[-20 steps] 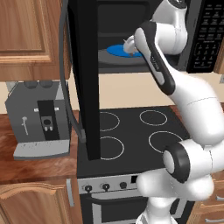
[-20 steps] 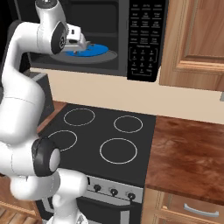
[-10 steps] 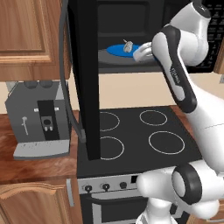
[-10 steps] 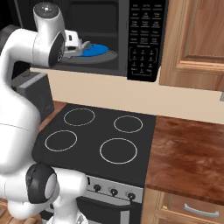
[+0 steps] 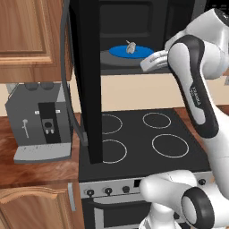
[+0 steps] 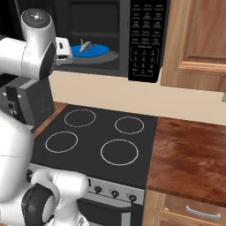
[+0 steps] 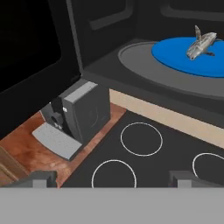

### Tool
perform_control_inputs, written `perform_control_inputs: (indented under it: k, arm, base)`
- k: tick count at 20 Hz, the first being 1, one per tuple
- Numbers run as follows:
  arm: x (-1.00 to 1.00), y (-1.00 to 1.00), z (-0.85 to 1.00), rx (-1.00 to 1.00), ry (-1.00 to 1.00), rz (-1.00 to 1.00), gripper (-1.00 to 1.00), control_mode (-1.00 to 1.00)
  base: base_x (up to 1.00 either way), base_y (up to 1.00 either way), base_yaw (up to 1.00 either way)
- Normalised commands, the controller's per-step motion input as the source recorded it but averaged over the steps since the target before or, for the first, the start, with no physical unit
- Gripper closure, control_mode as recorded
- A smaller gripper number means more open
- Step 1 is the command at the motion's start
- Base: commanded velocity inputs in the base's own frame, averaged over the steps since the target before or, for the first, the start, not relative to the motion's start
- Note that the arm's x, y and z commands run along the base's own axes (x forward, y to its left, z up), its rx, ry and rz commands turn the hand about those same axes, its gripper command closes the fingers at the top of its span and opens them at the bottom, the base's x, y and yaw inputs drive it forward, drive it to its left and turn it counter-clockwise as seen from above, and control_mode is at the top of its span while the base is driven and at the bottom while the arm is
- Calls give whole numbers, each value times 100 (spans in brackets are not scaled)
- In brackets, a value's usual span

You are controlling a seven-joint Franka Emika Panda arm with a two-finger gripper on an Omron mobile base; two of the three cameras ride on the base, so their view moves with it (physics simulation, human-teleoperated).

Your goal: Transport the fish from the fridge to the microwave and turn on the microwave.

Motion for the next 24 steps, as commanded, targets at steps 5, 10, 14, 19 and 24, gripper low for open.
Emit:
perform_control_inputs:
  k: [5, 10, 14, 19, 24]
  arm:
    - [-54, 5, 3, 21, 14, 12, -100, -100]
    - [-55, 8, 0, 18, 5, 13, -100, -100]
    - [-51, 21, 0, 10, 7, 3, -100, -100]
    - [-52, 27, -1, 6, 1, -1, -100, -100]
    - [-46, 19, -6, 3, 16, -8, -100, -100]
  base:
    - [0, 0, 0]
    - [0, 0, 0]
    - [0, 0, 0]
    - [0, 0, 0]
    - [0, 0, 0]
